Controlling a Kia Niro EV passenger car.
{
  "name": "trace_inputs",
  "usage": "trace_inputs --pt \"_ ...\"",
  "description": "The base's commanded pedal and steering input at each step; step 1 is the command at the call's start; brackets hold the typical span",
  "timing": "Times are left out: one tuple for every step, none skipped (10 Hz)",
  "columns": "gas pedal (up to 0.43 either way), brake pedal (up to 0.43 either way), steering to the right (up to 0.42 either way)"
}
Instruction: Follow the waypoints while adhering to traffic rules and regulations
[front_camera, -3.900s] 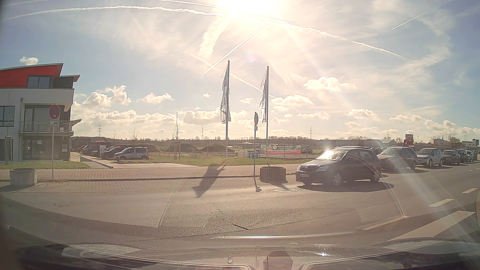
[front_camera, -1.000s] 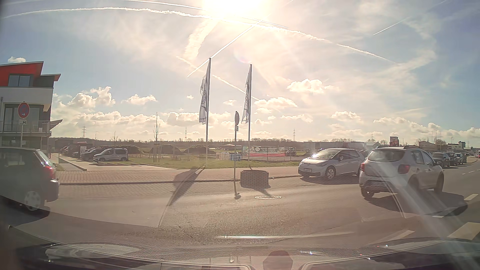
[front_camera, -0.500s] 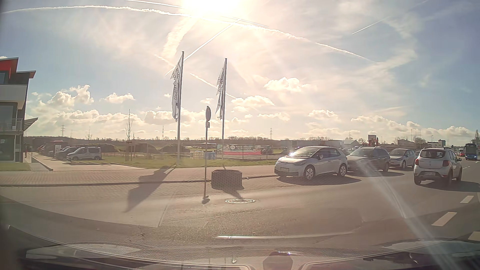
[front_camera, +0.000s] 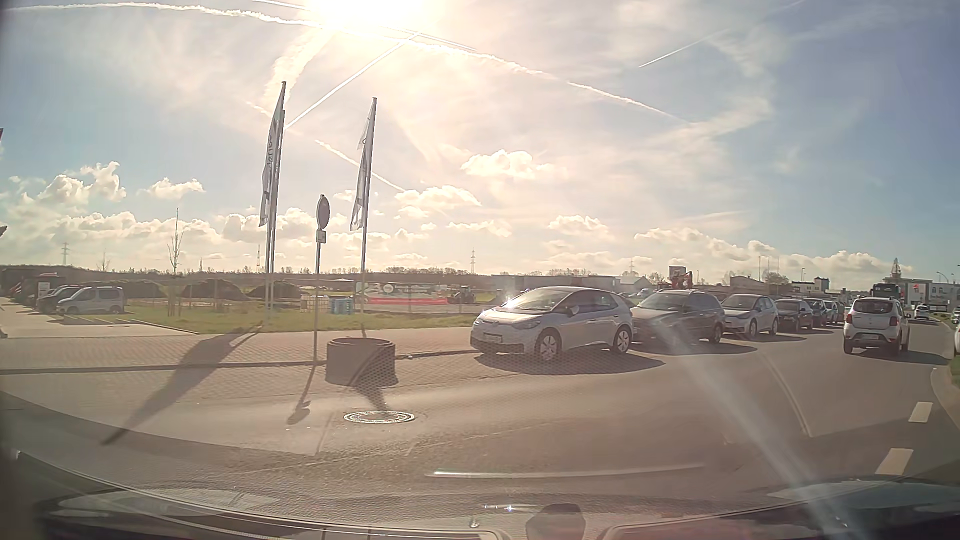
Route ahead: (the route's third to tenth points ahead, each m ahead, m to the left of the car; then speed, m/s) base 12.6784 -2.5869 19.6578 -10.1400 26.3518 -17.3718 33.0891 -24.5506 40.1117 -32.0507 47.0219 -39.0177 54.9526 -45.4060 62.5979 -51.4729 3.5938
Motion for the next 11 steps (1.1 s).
trace_inputs --pt "0.339 0.0 0.351" --pt "0.339 0.0 0.355" --pt "0.339 0.0 0.359" --pt "0.339 0.0 0.361" --pt "0.339 0.0 0.361" --pt "0.339 0.0 0.362" --pt "0.339 0.0 0.366" --pt "0.339 0.0 0.365" --pt "0.339 0.0 0.365" --pt "0.339 0.0 0.363" --pt "0.339 0.0 0.357"
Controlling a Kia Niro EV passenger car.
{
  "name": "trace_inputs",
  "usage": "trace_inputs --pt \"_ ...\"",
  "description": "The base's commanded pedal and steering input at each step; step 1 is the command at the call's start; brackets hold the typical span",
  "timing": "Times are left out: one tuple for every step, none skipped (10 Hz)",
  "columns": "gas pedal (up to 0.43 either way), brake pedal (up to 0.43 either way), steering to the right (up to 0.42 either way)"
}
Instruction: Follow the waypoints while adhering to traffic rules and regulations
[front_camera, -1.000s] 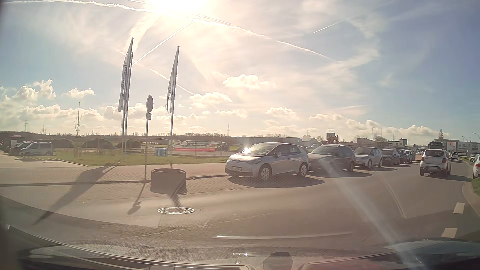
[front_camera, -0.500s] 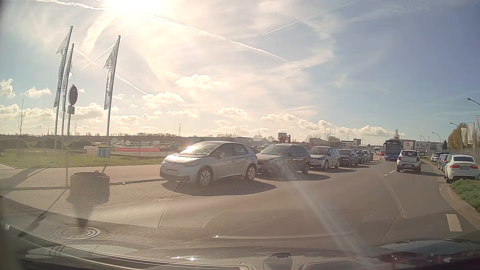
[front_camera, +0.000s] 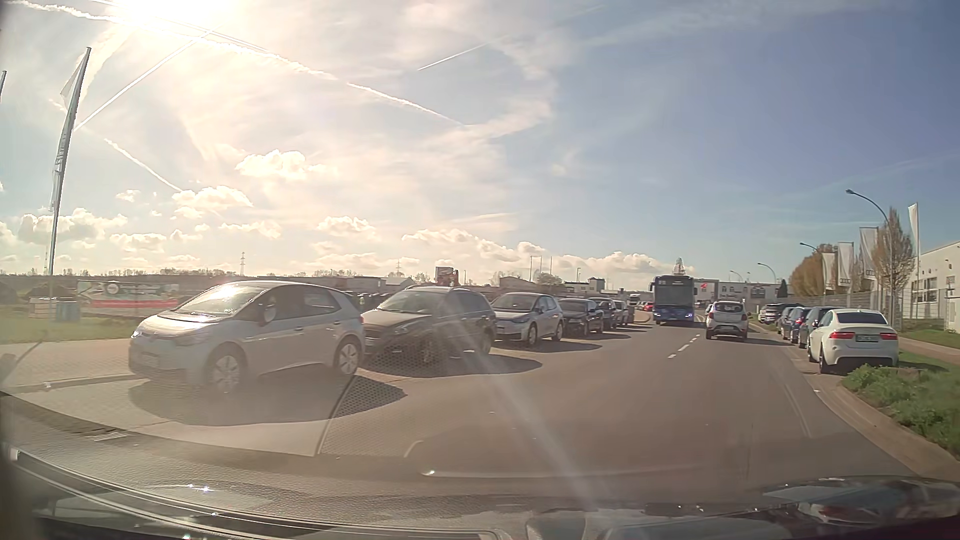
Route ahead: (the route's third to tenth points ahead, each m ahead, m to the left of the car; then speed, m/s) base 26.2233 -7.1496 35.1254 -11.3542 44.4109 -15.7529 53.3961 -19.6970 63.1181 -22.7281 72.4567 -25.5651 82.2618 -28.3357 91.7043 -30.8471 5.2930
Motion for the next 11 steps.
trace_inputs --pt "0.339 0.0 0.352" --pt "0.35 0.0 0.346" --pt "0.35 0.0 0.331" --pt "0.35 0.0 0.311" --pt "0.35 0.0 0.277" --pt "0.358 0.0 0.234" --pt "0.358 0.0 0.189" --pt "0.358 0.0 0.14" --pt "0.358 0.0 0.102" --pt "0.358 0.0 0.07" --pt "0.358 0.0 0.053"
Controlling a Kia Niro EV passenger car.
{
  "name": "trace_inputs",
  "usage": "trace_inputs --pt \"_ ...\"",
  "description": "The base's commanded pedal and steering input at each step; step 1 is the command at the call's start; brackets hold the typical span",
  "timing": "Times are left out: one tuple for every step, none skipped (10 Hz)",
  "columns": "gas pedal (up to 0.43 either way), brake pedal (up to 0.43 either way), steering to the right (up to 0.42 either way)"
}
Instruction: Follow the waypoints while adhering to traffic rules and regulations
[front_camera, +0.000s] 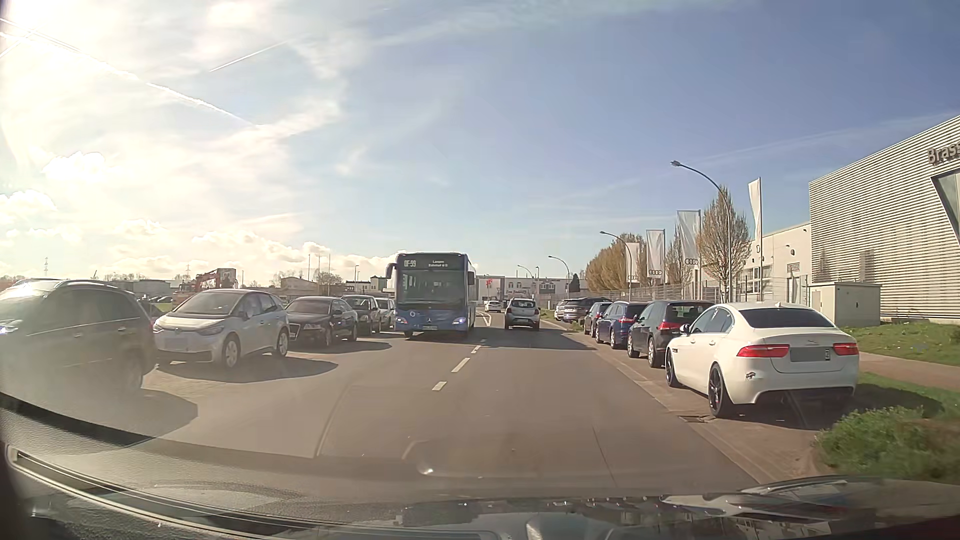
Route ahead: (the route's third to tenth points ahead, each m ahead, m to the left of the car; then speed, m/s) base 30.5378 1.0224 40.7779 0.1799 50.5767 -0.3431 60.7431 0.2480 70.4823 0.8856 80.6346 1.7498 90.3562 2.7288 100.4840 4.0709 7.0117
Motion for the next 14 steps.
trace_inputs --pt "0.358 0.0 0.035" --pt "0.358 0.0 0.021" --pt "0.37 0.0 0.013" --pt "0.37 0.0 0.008" --pt "0.37 0.0 0.006" --pt "0.37 0.0 0.005" --pt "0.37 0.0 0.004" --pt "0.37 0.0 0.004" --pt "0.37 0.0 0.004" --pt "0.37 0.0 0.004" --pt "0.37 0.0 0.003" --pt "0.37 0.0 0.002" --pt "0.37 0.0 0.0" --pt "0.37 0.0 0.0"
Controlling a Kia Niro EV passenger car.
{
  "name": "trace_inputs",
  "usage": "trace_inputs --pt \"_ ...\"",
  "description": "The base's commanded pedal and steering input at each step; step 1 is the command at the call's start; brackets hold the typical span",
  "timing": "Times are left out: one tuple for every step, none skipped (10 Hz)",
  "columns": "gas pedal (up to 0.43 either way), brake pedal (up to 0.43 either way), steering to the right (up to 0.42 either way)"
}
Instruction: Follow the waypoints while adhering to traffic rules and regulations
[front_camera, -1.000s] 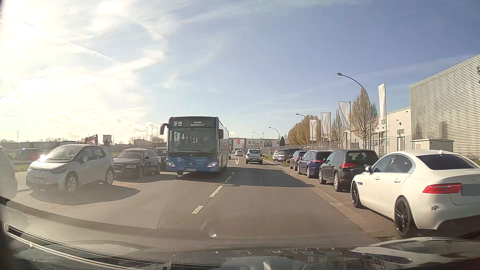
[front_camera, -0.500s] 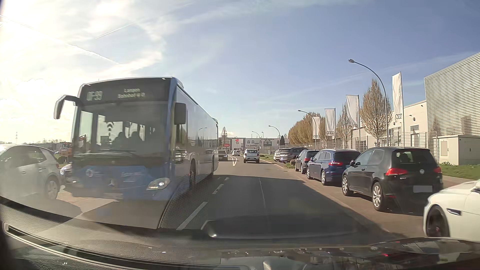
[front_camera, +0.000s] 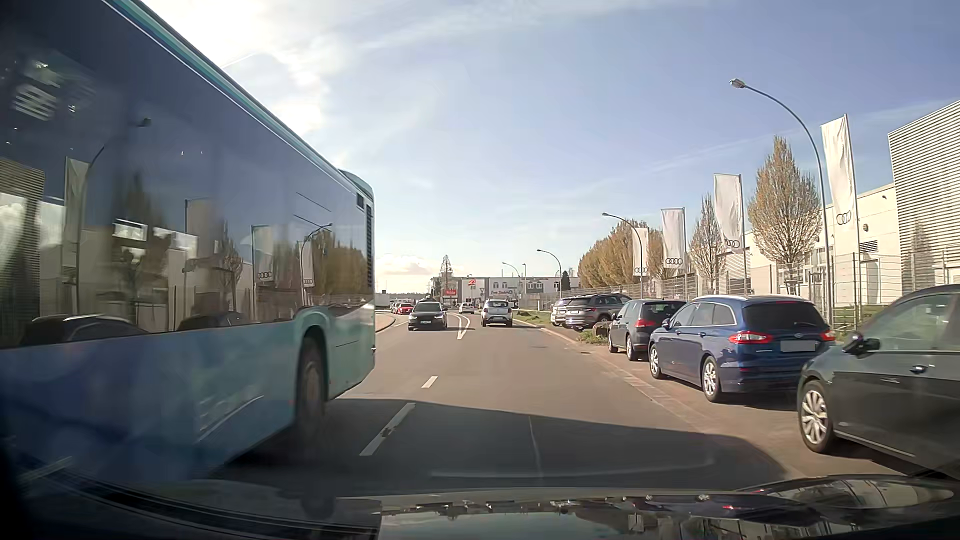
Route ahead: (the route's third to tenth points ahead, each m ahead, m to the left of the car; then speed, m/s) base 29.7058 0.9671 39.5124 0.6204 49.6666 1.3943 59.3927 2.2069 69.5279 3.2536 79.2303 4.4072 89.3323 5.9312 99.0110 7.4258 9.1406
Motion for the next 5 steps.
trace_inputs --pt "0.37 0.0 -0.001" --pt "0.37 0.0 -0.002" --pt "0.37 0.0 -0.003" --pt "0.37 0.0 -0.003" --pt "0.37 0.0 -0.003"
